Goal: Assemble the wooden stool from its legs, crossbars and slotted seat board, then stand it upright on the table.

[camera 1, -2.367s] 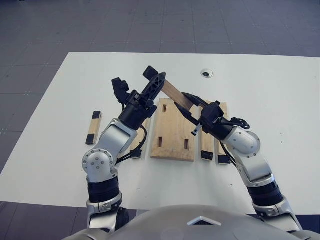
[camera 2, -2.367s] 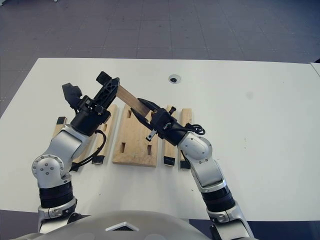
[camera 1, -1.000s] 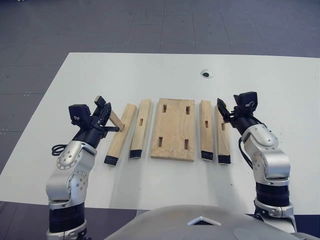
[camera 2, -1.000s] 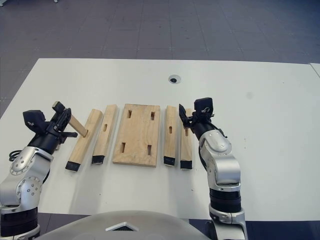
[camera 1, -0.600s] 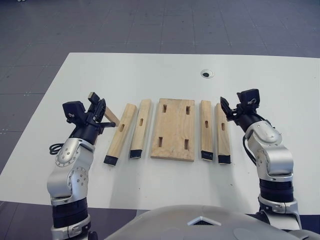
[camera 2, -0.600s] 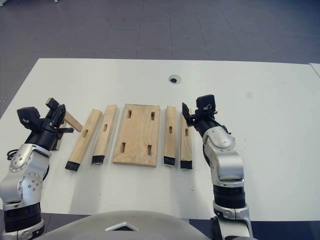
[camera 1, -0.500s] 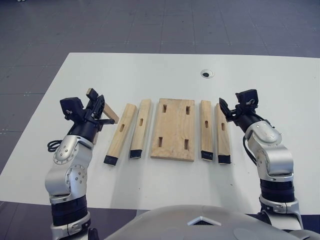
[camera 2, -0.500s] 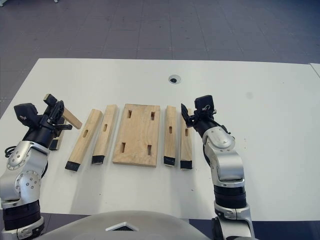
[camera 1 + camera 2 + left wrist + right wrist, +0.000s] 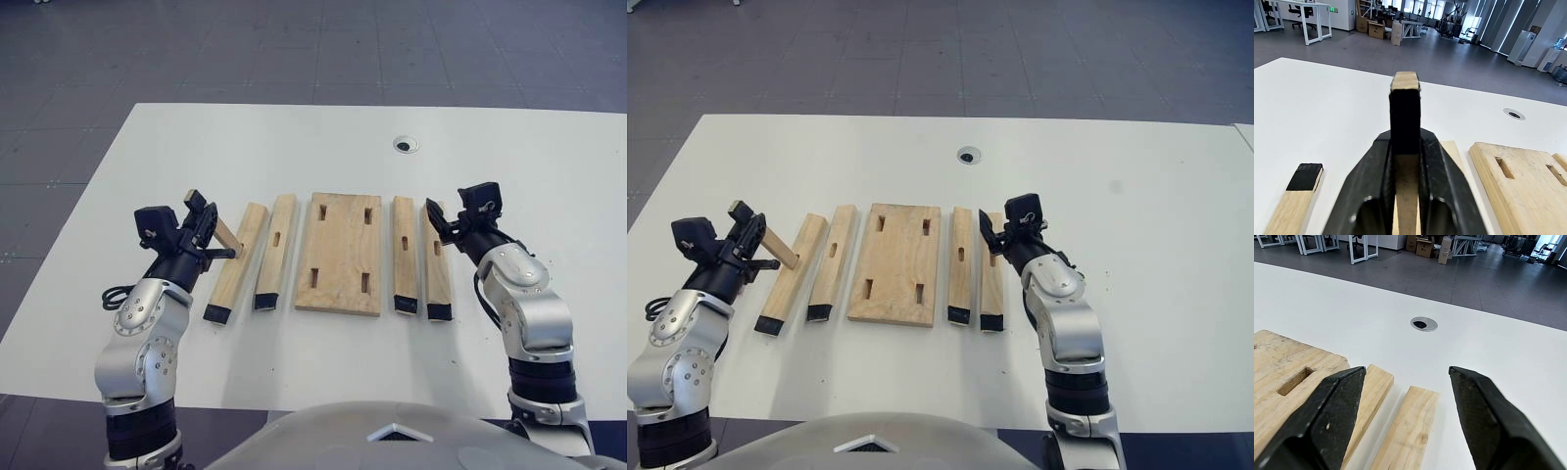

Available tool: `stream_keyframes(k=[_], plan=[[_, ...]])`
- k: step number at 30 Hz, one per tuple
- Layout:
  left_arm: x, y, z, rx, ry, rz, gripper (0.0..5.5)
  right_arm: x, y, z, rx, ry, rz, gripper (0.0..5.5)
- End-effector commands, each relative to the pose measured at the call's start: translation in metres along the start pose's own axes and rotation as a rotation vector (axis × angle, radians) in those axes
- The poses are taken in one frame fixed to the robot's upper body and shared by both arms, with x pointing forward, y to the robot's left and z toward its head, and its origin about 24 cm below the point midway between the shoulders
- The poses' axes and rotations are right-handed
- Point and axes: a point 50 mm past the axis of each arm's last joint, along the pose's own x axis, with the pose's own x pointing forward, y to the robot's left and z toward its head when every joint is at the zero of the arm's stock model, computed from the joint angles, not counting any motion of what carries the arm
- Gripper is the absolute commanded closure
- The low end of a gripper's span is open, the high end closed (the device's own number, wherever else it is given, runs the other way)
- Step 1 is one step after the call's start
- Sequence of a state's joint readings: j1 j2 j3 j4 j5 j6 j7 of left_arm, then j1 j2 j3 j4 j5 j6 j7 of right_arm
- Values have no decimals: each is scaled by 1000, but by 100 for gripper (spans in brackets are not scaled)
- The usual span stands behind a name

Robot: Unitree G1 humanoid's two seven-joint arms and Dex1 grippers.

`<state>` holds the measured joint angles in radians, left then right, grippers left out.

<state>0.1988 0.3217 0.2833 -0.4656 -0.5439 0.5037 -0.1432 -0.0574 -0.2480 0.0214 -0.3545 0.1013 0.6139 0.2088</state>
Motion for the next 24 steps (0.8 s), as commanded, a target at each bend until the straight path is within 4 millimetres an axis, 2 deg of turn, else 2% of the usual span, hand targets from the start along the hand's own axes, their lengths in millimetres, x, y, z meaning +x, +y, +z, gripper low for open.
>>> stream_keyframes(k=[1,6,15,19,22,24], plan=[[1,2,0,14,10,2,508,-1,1,2,3,-4,1,237],[8,-3,-13,15,50,-31,508,-2,2,2,10,-6,-4,237],[19,5,-35,59,78,-24,508,-3,2,2,16,-12,-6,237],[-4,-1,-71,-72,105,22,508,-4,1,1,13,-13,-7,237],[-29,-9,-99,-79,125,49,508,-4,0,0,8,-10,-5,237],[-35,-10,-106,-59,134,51,508,-4,0,1,7,-10,-4,237]])
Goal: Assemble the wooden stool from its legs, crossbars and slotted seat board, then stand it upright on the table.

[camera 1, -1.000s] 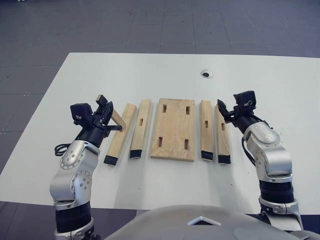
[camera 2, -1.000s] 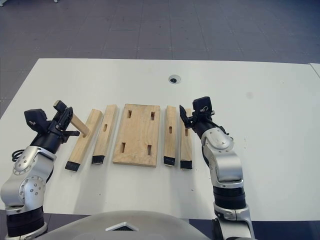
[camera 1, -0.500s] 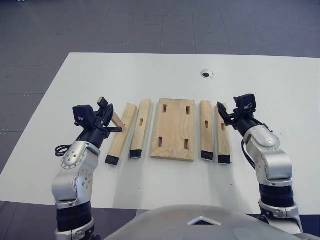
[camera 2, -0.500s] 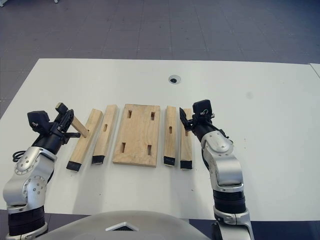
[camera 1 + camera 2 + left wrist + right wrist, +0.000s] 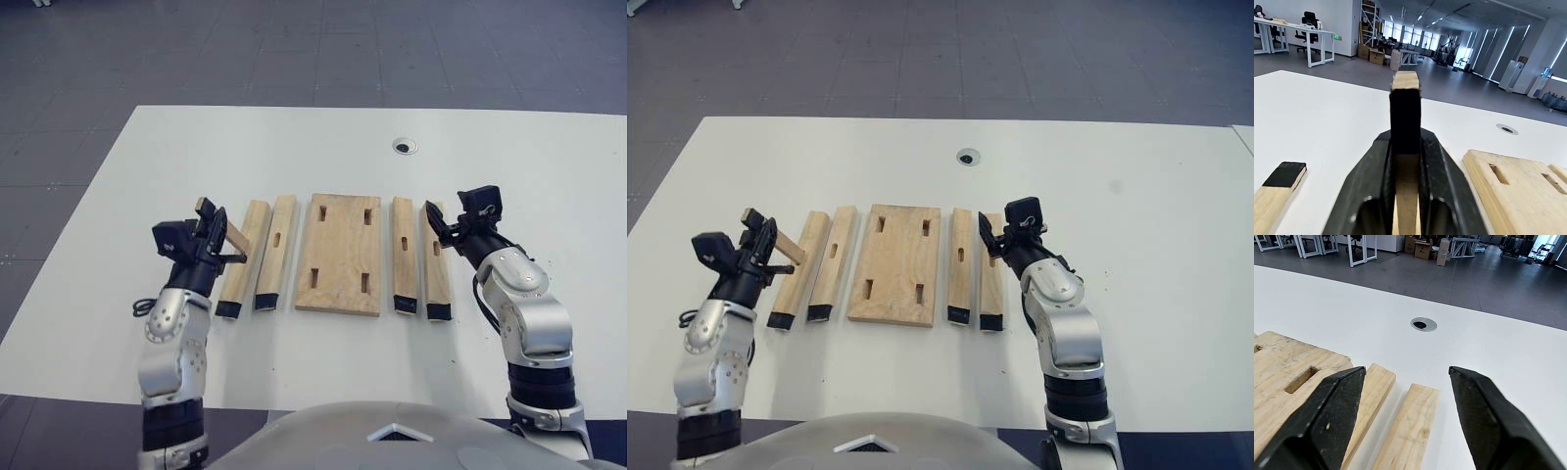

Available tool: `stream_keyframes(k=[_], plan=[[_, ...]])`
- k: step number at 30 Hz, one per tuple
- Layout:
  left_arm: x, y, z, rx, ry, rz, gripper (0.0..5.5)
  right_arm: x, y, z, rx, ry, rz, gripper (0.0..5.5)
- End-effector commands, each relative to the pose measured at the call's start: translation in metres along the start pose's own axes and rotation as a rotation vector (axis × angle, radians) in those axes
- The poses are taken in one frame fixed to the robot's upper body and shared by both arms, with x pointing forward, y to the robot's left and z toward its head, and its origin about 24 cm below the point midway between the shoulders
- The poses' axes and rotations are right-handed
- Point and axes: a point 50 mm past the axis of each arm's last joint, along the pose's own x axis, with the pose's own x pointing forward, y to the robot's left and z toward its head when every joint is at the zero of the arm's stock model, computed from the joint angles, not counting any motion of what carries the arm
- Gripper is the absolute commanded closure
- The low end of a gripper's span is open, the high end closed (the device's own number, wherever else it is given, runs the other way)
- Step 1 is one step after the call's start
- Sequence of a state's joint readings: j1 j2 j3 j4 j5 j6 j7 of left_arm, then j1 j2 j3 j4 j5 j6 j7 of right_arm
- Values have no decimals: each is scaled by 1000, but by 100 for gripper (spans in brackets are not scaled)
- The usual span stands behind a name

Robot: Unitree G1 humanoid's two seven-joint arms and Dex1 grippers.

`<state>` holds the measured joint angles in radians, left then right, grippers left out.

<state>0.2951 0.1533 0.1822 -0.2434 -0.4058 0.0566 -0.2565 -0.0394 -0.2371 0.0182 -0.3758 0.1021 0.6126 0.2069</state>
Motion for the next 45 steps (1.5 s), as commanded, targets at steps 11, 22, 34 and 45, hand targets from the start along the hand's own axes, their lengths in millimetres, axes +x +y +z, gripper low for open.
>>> stream_keyframes(k=[11,22,34,45], plan=[[-8,27,-37,251,313,1,508,1,-1,1,1,-4,-5,237],[13,41,-31,205,258,63,508,1,-1,1,-3,-9,-5,237],[45,30,27,206,49,91,508,0,0,-1,5,0,-9,237],[19,37,39,272,37,128,340,-2,1,-3,20,6,-15,237]])
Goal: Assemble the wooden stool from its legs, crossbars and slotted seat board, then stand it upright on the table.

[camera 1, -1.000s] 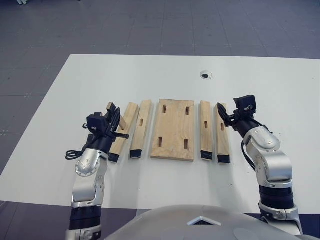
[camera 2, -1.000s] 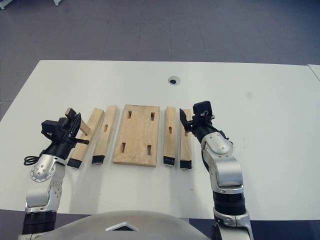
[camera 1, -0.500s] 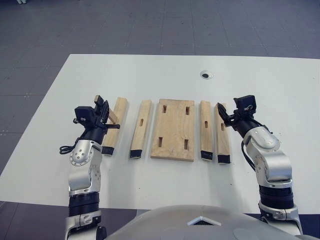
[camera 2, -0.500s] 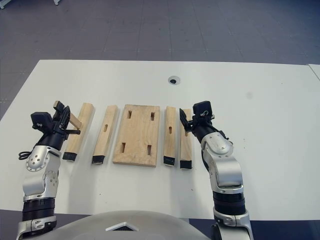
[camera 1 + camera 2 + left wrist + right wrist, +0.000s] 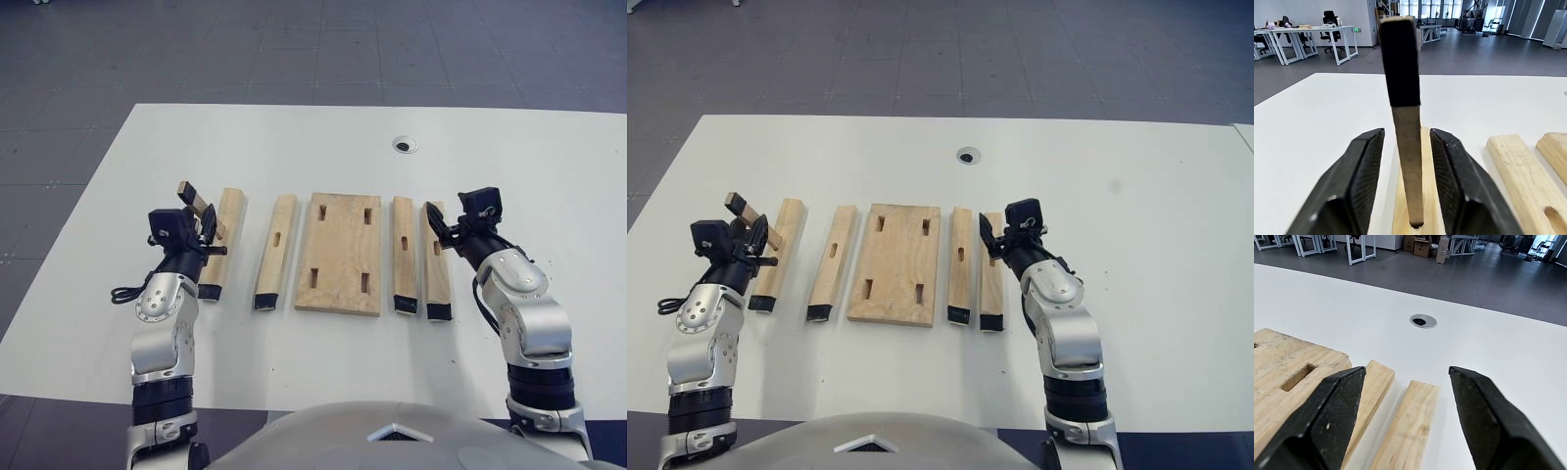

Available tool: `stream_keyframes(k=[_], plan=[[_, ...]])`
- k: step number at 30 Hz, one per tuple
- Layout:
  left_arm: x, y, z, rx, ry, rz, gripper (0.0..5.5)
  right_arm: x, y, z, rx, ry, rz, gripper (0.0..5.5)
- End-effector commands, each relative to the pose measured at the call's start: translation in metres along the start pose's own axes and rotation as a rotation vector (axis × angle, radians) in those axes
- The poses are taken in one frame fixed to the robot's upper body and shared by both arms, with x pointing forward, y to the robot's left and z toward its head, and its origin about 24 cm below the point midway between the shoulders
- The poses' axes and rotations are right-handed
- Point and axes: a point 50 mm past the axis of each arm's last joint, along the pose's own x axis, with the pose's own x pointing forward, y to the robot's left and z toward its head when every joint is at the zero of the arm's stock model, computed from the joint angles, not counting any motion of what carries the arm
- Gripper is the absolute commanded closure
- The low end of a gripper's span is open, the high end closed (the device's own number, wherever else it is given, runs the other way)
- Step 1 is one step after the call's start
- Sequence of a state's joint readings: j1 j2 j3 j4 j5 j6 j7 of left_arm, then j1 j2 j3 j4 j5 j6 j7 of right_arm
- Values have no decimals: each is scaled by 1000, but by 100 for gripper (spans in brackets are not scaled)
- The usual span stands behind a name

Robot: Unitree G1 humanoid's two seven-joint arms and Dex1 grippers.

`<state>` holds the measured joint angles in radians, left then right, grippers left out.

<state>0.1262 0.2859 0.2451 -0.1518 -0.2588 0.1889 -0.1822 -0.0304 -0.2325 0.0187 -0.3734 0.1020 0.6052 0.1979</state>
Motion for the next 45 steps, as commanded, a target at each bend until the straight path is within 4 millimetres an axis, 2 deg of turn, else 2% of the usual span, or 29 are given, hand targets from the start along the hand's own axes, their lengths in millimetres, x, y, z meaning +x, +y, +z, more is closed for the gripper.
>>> stream_keyframes(k=[1,7,10,12,16,19,23,31,36,40,42,45], plan=[[-17,14,27,39,-65,32,340,-1,2,-1,16,5,-5,237],[-28,-7,101,41,-210,-158,340,-5,4,-3,34,6,-24,237],[-8,-2,134,-13,-269,-139,340,-5,4,-3,38,6,-29,237],[11,9,145,-43,-267,-97,340,-4,5,-3,39,4,-30,237],[39,22,147,-119,-205,-41,340,-3,6,-2,41,1,-31,237],[51,15,143,-194,-157,-68,340,-3,7,-2,44,2,-33,237],[55,2,136,-241,-113,-110,387,-3,7,-3,49,1,-39,237],[66,-7,117,-214,-50,-107,387,-3,7,-2,45,1,-35,237],[65,0,100,-192,-18,-73,387,-3,6,-3,40,2,-29,237],[67,-3,108,-193,-39,-87,387,-2,7,-2,41,2,-30,237],[67,-5,125,-203,-94,-98,387,-1,7,-2,40,1,-29,237],[65,-4,166,-193,-225,-109,387,-1,7,-2,39,1,-27,237]])
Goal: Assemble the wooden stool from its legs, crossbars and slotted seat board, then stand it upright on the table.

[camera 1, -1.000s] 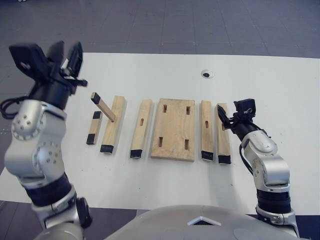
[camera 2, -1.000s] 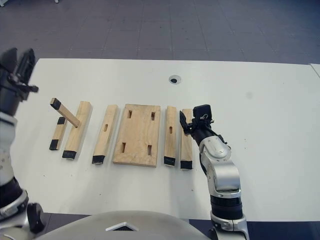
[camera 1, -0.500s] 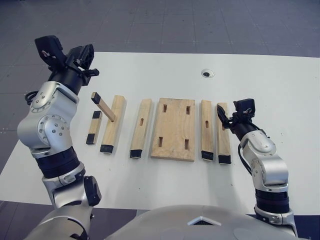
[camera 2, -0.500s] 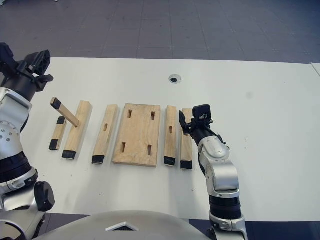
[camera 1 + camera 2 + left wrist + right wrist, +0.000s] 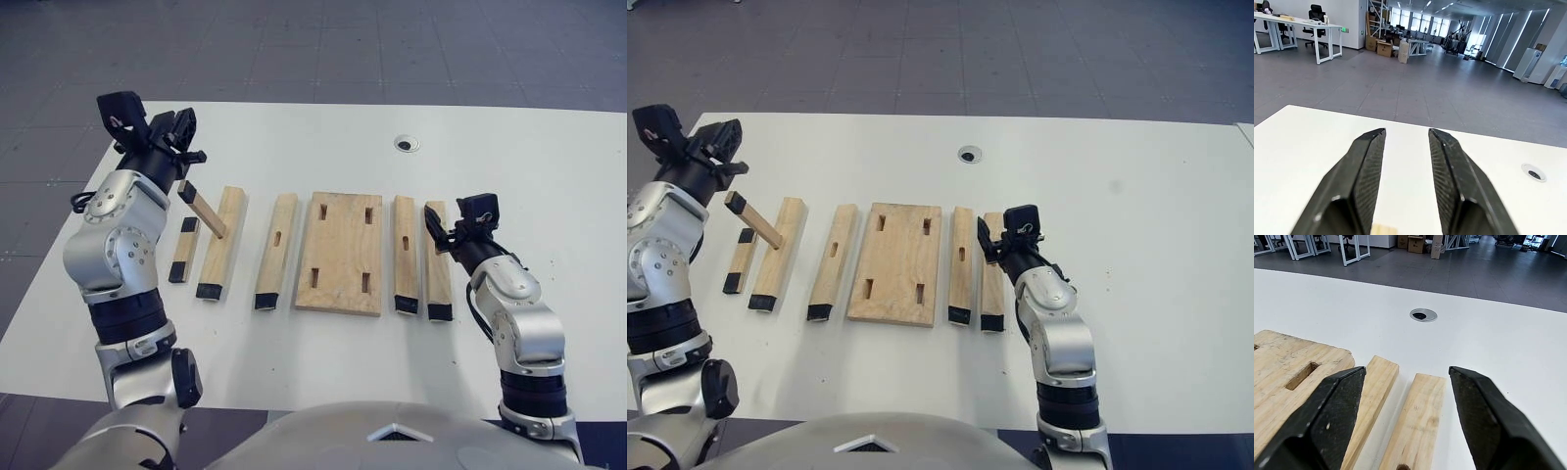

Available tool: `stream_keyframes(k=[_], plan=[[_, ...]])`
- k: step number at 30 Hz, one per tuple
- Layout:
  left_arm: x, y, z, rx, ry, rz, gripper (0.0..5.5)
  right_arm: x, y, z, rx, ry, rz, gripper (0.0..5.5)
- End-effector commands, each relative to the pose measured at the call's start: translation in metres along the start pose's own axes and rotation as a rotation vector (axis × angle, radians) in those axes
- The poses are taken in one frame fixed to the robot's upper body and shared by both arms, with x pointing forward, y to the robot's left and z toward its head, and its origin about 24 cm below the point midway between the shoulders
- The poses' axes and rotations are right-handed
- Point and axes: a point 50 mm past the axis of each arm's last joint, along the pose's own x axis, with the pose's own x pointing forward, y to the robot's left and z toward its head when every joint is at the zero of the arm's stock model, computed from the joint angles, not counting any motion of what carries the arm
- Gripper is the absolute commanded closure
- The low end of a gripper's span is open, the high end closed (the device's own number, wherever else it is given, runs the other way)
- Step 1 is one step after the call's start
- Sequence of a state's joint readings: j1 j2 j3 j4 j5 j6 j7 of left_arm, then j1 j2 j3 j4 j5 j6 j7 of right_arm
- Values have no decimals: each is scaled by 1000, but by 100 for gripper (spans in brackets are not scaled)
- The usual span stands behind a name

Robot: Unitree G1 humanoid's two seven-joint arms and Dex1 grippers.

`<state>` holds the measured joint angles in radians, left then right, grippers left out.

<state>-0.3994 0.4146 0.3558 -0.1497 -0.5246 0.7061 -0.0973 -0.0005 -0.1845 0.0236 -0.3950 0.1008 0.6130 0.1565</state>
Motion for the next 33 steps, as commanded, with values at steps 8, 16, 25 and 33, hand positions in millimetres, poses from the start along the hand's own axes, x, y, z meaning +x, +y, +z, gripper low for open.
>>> stream_keyframes(k=[8,16,25,33], plan=[[-3,-5,33,16,-86,-4,387,0,1,0,-6,0,2,237],[-6,28,-110,10,353,68,387,-1,-1,-1,-11,4,4,237],[15,-33,35,126,-174,-169,387,-2,2,-5,0,9,-2,237],[-71,7,14,379,-69,-77,387,-8,-3,-8,3,17,-31,237]])
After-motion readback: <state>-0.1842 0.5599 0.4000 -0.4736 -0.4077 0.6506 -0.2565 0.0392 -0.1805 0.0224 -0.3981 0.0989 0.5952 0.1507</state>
